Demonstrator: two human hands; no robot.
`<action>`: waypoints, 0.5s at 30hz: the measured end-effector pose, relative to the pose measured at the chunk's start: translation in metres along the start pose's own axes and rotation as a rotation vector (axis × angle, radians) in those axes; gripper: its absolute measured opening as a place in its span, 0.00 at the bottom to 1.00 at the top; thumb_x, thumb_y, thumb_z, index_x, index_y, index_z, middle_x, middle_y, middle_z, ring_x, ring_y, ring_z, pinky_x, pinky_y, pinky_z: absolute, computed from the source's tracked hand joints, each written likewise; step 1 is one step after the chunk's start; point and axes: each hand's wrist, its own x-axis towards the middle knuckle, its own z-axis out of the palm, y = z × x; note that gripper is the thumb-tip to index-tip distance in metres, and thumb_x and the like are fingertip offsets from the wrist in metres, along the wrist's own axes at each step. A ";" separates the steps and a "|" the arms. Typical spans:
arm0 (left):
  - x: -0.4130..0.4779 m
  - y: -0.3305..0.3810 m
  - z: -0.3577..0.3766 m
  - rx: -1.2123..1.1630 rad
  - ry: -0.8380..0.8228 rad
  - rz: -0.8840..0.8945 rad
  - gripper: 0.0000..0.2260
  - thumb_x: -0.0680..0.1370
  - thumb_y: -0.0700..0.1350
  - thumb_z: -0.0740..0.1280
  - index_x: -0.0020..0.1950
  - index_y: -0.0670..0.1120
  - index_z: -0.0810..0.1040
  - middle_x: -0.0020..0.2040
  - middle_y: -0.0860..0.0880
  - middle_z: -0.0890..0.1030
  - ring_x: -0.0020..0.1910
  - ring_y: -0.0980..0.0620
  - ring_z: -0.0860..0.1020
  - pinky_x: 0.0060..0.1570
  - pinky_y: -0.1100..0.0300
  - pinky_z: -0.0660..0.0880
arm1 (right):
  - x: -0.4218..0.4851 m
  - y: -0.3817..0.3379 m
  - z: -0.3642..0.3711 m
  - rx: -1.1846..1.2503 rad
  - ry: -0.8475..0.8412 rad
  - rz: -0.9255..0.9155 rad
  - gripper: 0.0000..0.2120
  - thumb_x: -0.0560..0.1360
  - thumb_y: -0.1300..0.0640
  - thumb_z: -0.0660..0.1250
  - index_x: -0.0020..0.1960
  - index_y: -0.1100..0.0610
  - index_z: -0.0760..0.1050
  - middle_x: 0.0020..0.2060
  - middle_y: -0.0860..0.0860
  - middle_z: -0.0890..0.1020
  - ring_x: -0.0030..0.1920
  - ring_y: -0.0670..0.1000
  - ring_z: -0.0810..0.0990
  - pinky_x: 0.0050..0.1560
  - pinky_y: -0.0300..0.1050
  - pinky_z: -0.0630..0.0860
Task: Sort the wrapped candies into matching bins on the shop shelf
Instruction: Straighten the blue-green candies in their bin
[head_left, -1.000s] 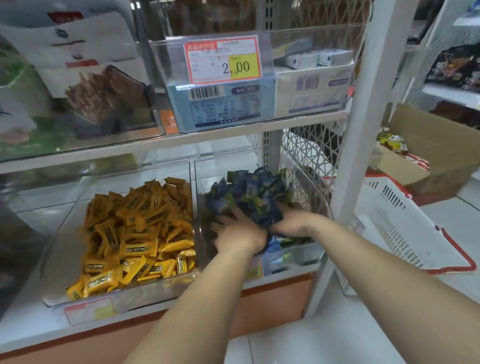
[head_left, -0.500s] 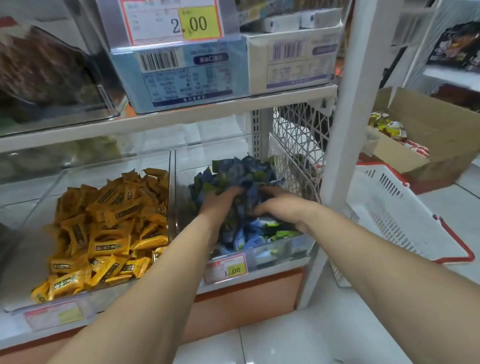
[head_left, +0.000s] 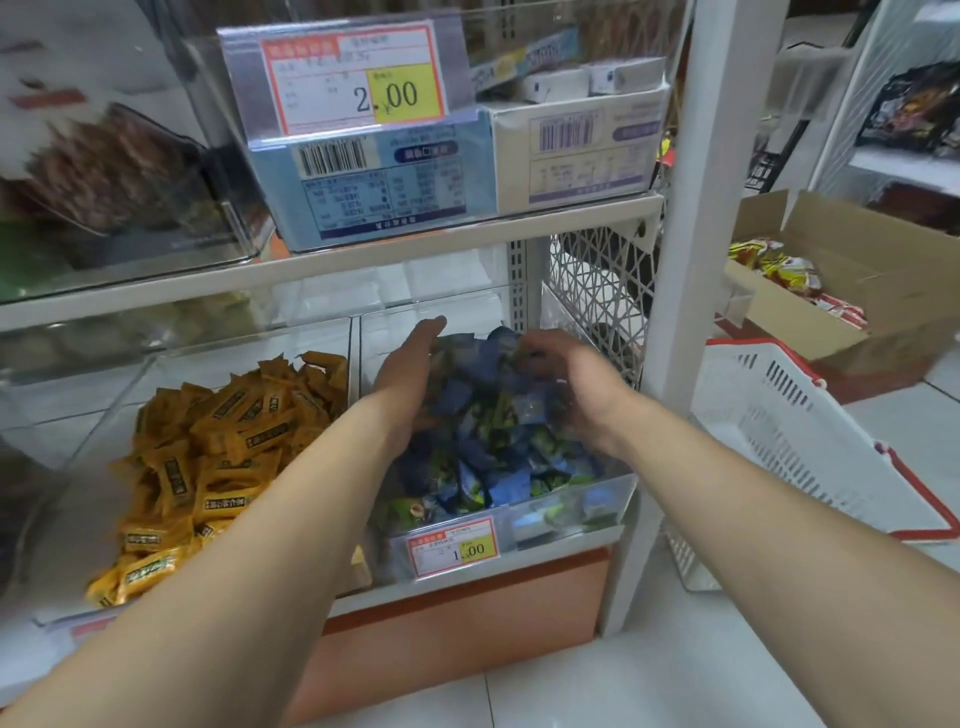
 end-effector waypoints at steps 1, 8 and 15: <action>-0.003 0.002 -0.001 0.108 0.013 0.035 0.23 0.76 0.64 0.63 0.63 0.50 0.78 0.60 0.48 0.80 0.55 0.44 0.79 0.55 0.52 0.76 | -0.002 -0.002 -0.002 -0.108 0.019 -0.021 0.13 0.79 0.44 0.63 0.57 0.50 0.80 0.54 0.50 0.84 0.51 0.51 0.80 0.44 0.45 0.71; -0.025 -0.018 0.015 0.882 -0.098 0.608 0.05 0.76 0.49 0.69 0.49 0.51 0.83 0.48 0.54 0.82 0.50 0.54 0.78 0.45 0.73 0.70 | -0.049 -0.009 -0.007 -1.113 -0.131 -0.279 0.15 0.75 0.45 0.67 0.59 0.48 0.80 0.52 0.47 0.84 0.54 0.51 0.82 0.55 0.46 0.78; -0.022 -0.021 0.049 1.062 -0.482 0.735 0.10 0.78 0.52 0.69 0.57 0.52 0.83 0.56 0.55 0.82 0.54 0.56 0.78 0.55 0.57 0.75 | -0.110 0.031 -0.034 -1.385 -0.099 -0.439 0.20 0.74 0.34 0.52 0.56 0.42 0.74 0.47 0.37 0.71 0.52 0.45 0.76 0.49 0.44 0.74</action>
